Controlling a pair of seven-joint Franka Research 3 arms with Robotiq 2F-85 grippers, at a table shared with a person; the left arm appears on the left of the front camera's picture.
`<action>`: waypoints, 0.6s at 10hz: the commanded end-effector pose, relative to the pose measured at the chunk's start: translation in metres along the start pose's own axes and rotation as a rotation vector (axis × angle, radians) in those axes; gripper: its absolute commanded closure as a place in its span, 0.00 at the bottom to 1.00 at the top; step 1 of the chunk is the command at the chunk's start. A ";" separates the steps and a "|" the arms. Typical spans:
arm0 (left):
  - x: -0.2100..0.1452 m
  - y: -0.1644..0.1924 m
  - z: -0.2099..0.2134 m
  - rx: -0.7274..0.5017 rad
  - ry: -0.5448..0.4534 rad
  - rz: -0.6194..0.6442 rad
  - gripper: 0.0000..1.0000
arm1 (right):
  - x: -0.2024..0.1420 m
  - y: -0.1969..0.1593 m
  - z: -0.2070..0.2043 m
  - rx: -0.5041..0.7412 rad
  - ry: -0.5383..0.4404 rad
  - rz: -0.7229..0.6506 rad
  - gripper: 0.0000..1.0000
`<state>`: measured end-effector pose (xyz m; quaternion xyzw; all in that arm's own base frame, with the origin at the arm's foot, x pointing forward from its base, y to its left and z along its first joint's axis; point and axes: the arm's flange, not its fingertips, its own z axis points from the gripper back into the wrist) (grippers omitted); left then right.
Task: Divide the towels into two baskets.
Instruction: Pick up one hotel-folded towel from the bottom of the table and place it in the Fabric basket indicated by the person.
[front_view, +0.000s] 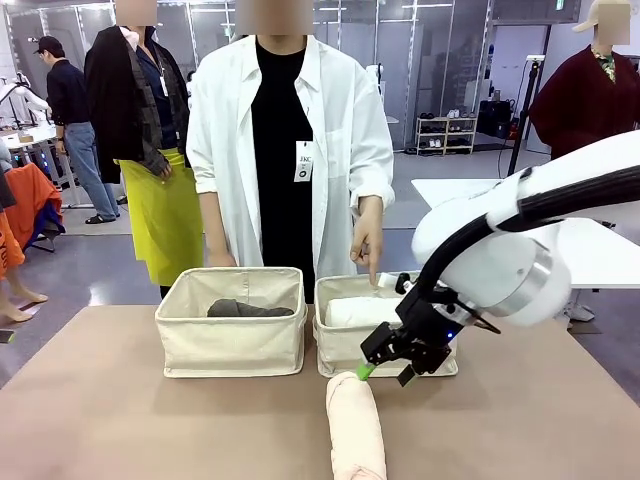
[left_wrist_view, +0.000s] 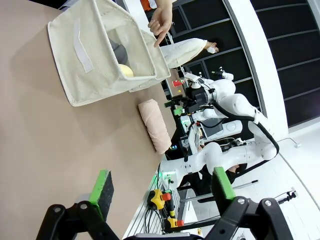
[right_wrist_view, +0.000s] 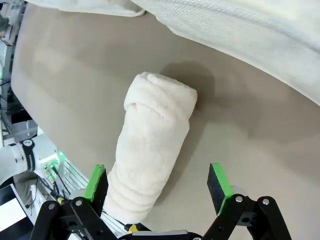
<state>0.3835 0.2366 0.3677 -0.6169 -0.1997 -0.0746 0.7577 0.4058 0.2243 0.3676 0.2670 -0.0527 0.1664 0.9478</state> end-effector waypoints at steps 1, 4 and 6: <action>-0.002 -0.005 0.002 0.004 0.003 -0.013 0.00 | 0.011 0.013 -0.021 -0.029 -0.002 -0.032 0.00; -0.002 -0.005 0.002 0.004 0.003 -0.013 0.00 | 0.015 0.017 -0.043 -0.053 0.022 -0.030 0.00; -0.002 -0.005 0.002 0.004 0.003 -0.013 0.00 | 0.017 0.016 -0.061 -0.058 0.039 -0.040 0.00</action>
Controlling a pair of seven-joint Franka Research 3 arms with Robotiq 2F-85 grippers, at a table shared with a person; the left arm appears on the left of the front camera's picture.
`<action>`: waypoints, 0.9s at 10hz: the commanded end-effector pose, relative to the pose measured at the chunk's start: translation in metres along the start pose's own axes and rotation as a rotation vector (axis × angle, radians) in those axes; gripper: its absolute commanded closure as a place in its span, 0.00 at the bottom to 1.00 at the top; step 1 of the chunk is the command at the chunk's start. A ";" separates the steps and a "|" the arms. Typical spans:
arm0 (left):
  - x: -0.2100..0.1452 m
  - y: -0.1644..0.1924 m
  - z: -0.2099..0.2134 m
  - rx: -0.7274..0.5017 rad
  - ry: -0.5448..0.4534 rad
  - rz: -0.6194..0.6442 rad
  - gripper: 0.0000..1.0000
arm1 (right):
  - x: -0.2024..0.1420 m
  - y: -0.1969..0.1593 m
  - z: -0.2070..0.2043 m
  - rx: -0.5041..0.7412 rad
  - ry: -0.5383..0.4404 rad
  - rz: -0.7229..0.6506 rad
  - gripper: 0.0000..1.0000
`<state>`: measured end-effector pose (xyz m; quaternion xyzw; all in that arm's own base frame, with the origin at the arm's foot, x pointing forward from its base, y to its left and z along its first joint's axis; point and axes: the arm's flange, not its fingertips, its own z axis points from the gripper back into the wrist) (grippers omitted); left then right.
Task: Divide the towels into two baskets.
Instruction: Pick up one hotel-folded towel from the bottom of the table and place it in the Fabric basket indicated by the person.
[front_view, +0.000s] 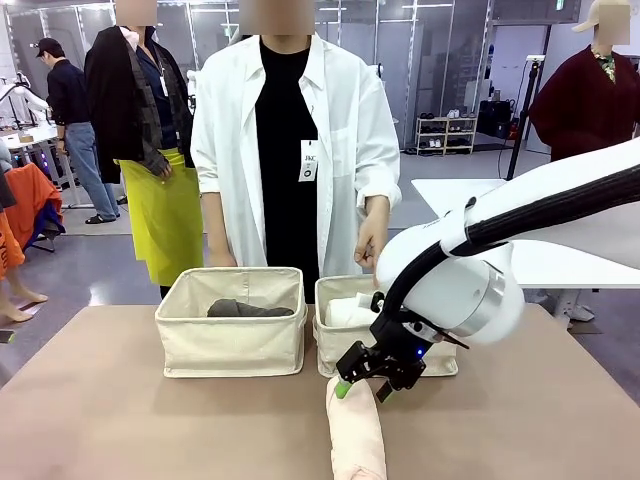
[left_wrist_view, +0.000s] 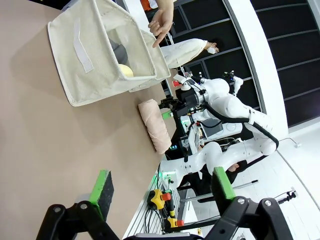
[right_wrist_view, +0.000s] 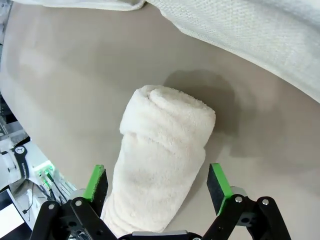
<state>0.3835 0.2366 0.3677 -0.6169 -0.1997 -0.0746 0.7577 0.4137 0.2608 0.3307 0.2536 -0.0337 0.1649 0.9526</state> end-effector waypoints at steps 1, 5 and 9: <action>-0.002 -0.005 0.002 0.004 0.003 -0.013 0.00 | 0.005 0.008 -0.019 -0.062 -0.013 -0.021 0.00; -0.002 -0.005 0.002 0.004 0.003 -0.013 0.00 | 0.001 0.015 -0.037 -0.047 0.066 -0.015 0.00; -0.002 -0.005 0.002 0.004 0.003 -0.013 0.00 | 0.001 0.024 -0.043 -0.040 0.141 0.044 0.91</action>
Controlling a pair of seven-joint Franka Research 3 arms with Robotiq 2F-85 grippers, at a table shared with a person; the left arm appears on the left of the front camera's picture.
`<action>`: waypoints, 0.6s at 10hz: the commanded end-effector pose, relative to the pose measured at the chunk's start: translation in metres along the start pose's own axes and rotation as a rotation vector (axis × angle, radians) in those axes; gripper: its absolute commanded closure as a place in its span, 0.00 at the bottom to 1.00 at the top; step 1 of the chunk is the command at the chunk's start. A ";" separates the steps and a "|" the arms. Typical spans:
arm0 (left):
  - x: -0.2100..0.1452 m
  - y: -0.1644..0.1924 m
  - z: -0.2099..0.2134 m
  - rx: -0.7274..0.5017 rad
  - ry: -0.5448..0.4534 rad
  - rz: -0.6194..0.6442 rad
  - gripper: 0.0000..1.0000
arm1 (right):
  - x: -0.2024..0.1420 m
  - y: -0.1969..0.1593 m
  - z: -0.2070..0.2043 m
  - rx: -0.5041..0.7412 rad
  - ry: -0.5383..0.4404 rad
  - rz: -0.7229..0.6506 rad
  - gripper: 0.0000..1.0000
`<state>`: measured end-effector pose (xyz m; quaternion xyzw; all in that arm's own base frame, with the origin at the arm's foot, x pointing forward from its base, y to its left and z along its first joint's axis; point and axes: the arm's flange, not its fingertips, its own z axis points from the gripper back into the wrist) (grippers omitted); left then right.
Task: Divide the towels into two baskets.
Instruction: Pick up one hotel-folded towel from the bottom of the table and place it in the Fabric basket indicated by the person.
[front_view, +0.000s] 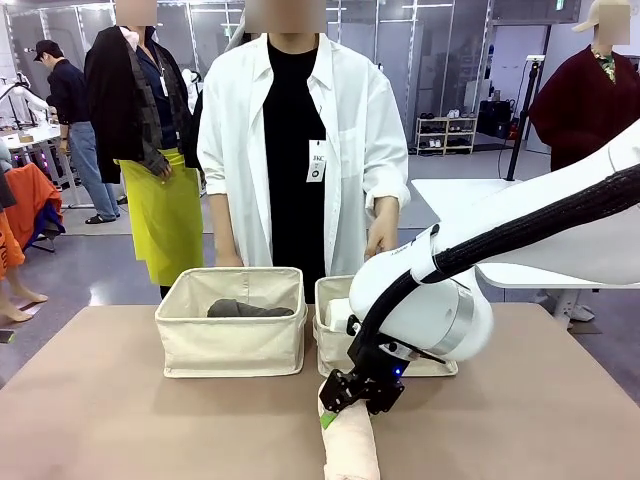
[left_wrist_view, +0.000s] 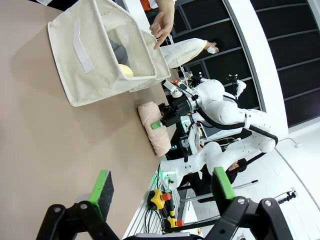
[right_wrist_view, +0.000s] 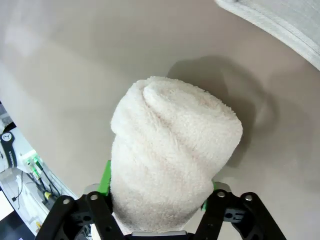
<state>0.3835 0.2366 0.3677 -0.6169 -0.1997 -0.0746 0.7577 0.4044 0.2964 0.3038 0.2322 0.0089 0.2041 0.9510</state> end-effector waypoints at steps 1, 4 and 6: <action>-0.002 -0.005 0.002 0.004 0.003 -0.013 0.00 | 0.003 0.005 -0.002 -0.010 0.038 -0.011 1.00; -0.002 -0.005 0.002 0.004 0.003 -0.013 0.00 | 0.004 0.007 0.004 0.008 0.074 -0.042 0.94; -0.002 -0.005 0.002 0.004 0.003 -0.013 0.00 | 0.001 0.014 0.038 0.020 0.065 0.024 0.94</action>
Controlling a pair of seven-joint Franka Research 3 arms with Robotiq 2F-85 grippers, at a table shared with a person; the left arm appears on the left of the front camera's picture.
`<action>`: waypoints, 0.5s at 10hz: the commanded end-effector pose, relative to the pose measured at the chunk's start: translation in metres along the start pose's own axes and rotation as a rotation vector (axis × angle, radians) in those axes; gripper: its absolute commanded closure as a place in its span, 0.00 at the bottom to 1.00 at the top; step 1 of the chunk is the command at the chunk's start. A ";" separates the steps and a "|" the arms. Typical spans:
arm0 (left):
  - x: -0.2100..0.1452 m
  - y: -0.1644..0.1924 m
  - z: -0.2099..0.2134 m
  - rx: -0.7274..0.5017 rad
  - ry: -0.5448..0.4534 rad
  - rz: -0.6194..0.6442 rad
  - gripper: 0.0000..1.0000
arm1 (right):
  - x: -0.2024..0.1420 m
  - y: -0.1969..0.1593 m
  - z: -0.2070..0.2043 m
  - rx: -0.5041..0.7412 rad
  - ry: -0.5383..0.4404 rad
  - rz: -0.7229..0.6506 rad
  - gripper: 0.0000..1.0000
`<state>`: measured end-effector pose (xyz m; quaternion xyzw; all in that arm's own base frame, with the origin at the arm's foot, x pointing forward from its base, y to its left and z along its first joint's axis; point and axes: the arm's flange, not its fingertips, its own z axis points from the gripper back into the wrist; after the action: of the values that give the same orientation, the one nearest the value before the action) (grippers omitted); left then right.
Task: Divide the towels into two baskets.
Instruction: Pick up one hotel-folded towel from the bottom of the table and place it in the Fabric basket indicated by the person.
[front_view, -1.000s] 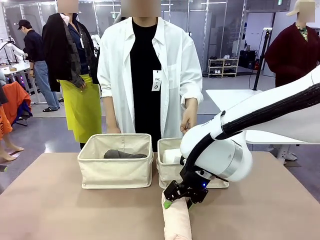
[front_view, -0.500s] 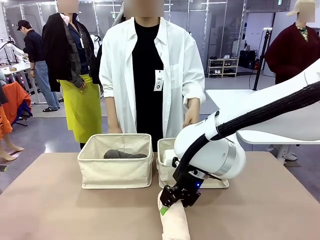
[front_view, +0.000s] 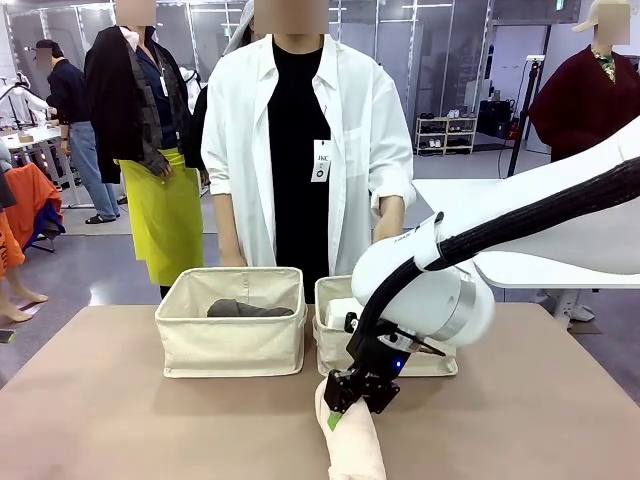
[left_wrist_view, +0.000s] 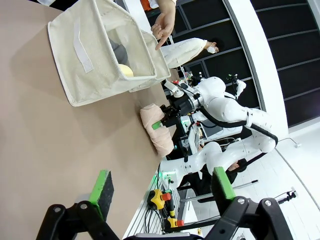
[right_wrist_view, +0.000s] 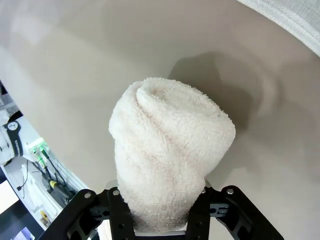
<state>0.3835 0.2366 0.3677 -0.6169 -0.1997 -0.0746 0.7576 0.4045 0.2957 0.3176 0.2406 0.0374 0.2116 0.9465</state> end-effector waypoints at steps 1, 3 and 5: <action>-0.002 -0.005 0.002 0.005 0.003 -0.013 0.00 | -0.004 0.022 0.047 -0.009 0.026 0.107 0.94; -0.002 -0.005 0.002 0.005 0.003 -0.013 0.00 | -0.006 0.042 0.087 -0.083 0.023 0.280 0.94; -0.002 -0.005 0.002 0.005 0.003 -0.013 0.00 | -0.009 0.053 0.114 -0.187 0.082 0.509 0.94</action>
<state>0.3835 0.2367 0.3678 -0.6168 -0.1997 -0.0746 0.7577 0.3914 0.2898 0.4399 0.1617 0.0027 0.3927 0.9053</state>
